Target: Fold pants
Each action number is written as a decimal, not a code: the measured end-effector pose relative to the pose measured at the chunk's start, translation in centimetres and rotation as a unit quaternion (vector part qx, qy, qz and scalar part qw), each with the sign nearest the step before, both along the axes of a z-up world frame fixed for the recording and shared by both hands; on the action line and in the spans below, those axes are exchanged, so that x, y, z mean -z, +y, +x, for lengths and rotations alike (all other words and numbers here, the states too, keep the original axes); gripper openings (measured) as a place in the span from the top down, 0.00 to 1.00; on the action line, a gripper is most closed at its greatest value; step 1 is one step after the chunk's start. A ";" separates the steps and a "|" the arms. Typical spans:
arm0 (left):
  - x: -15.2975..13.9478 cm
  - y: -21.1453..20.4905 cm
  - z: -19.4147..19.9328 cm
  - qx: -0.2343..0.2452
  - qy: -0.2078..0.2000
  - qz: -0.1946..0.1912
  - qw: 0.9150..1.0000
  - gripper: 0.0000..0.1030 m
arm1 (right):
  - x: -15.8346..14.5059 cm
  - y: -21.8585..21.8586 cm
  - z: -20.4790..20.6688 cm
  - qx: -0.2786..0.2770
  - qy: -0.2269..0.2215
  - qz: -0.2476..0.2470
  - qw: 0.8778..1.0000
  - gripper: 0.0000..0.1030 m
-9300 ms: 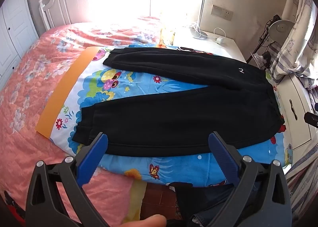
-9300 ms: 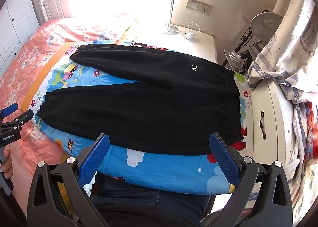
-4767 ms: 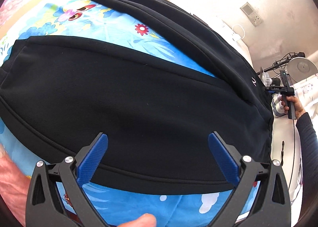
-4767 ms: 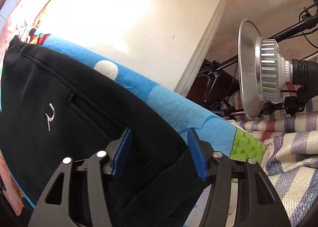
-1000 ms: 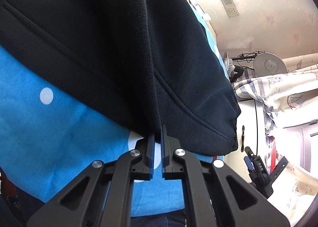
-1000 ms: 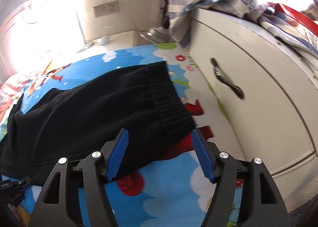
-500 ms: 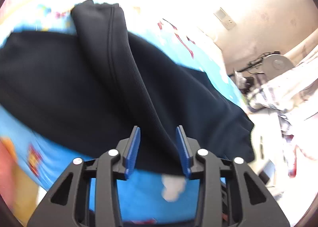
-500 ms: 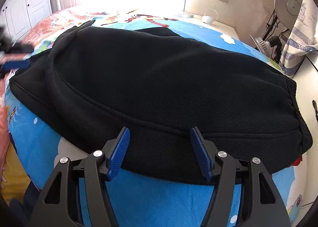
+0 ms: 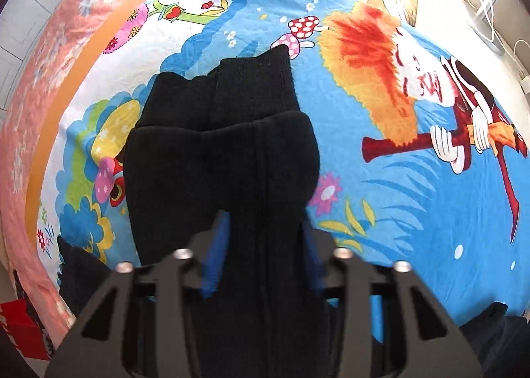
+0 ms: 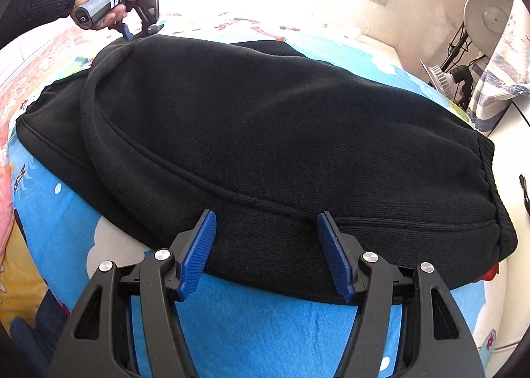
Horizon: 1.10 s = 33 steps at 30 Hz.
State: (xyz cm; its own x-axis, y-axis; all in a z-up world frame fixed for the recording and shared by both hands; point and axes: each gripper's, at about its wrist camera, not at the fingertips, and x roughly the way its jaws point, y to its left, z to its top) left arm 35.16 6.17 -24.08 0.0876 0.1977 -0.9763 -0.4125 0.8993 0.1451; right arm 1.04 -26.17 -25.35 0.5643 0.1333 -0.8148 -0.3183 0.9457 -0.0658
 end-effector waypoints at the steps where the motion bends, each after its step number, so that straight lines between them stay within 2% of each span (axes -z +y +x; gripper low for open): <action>1: -1.7 0.9 -0.9 -0.011 -0.028 -0.005 1.000 0.87 | 0.0 0.0 0.0 -0.001 0.001 0.002 1.000 0.39; 3: -6.0 3.4 -4.2 -0.035 -0.103 -0.043 0.993 0.88 | 0.0 -0.3 0.1 -0.002 0.003 0.009 1.000 0.39; 5: -9.9 6.7 -9.6 -0.077 -0.180 -0.090 0.976 0.88 | -0.1 -0.6 0.3 -0.005 0.006 0.017 1.000 0.39; 6: -11.3 8.3 -13.3 -0.102 -0.220 -0.126 0.962 0.88 | -0.1 -0.7 0.4 -0.007 0.010 0.019 1.000 0.39; 8: -12.1 11.7 -21.1 -0.148 -0.280 -0.184 0.930 0.88 | -0.1 -0.9 0.5 -0.011 0.017 0.027 0.999 0.39; 10: -10.6 13.9 -28.5 -0.193 -0.316 -0.225 0.901 0.88 | -0.1 -1.0 0.7 -0.018 0.019 0.028 0.999 0.39; 12: -6.9 15.3 -34.0 -0.232 -0.312 -0.253 0.886 0.88 | -0.1 -1.1 0.8 -0.022 0.025 0.031 0.999 0.39; 13: -4.7 15.7 -35.6 -0.240 -0.305 -0.266 0.882 0.88 | -0.1 -1.2 0.9 -0.022 0.029 0.033 0.999 0.39; 15: -0.9 16.6 -37.8 -0.263 -0.291 -0.281 0.876 0.85 | -0.3 -1.1 1.2 -0.024 0.039 0.033 0.998 0.39; 16: 0.4 17.1 -38.5 -0.269 -0.297 -0.297 0.867 0.81 | -0.4 -1.2 1.2 -0.024 0.044 0.036 0.998 0.38; 17: 0.9 17.3 -39.0 -0.262 -0.313 -0.316 0.856 0.71 | -0.6 -1.4 1.2 -0.024 0.049 0.043 0.998 0.35; 19: 0.9 17.7 -39.9 -0.261 -0.343 -0.323 0.842 0.60 | -0.7 -1.9 1.4 -0.020 0.057 0.067 0.996 0.29; 22: 0.8 18.9 -39.7 -0.265 -0.361 -0.345 0.825 0.58 | -1.0 -2.7 1.8 -0.001 0.065 0.105 0.992 0.29; 23: 0.9 19.3 -39.5 -0.268 -0.361 -0.352 0.820 0.56 | -1.2 -2.9 1.9 0.003 0.066 0.115 0.991 0.29; 25: 1.7 19.8 -39.1 -0.284 -0.343 -0.356 0.822 0.56 | -1.6 -2.7 2.0 0.002 0.063 0.130 0.990 0.29; 27: 2.8 20.2 -38.7 -0.287 -0.341 -0.380 0.810 0.59 | -1.8 -1.9 1.9 -0.009 0.061 0.132 0.989 0.29; 28: 2.9 20.5 -38.2 -0.279 -0.343 -0.385 0.810 0.82 | -1.8 -1.6 1.9 -0.014 0.062 0.128 0.990 0.29; 29: 2.6 20.6 -38.1 -0.279 -0.335 -0.368 0.822 0.94 | -1.6 -1.5 1.9 -0.017 0.064 0.119 0.991 0.29; 30: 1.7 20.4 -38.5 -0.280 -0.334 -0.356 0.827 0.94 | -1.5 -1.4 1.7 -0.017 0.063 0.110 0.992 0.29; 31: 0.7 20.3 -39.0 -0.274 -0.346 -0.352 0.825 0.94 | -1.5 -1.4 1.5 -0.014 0.061 0.107 0.992 0.29; 33: -1.2 19.8 -40.0 -0.264 -0.352 -0.320 0.839 0.94 | -1.1 -1.8 1.5 -0.007 0.071 0.118 0.990 0.29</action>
State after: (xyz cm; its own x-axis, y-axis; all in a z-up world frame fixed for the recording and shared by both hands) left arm -4.89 25.99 -22.89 0.7528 -0.1542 -0.6399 -0.5582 0.3656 -0.7448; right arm 2.55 -28.00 -24.25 0.4428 0.3371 -0.8309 -0.3217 0.9247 0.2037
